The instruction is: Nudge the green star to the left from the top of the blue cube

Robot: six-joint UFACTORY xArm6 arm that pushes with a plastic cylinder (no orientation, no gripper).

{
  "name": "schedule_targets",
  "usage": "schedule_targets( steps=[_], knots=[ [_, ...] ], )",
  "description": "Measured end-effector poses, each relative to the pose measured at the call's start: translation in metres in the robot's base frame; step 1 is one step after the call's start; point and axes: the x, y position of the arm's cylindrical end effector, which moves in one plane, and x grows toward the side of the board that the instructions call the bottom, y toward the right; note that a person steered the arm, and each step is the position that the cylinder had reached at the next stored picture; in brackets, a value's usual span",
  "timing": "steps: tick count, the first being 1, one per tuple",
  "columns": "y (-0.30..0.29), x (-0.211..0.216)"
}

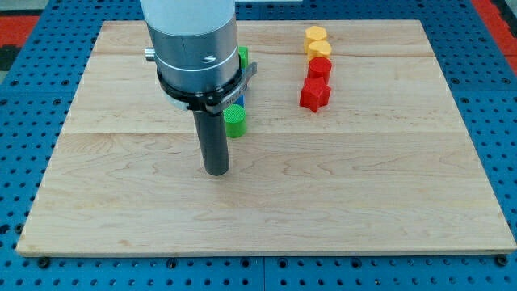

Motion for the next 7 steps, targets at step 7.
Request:
schedule_targets(
  steps=[7],
  knots=[
    [0.088, -0.152]
  ],
)
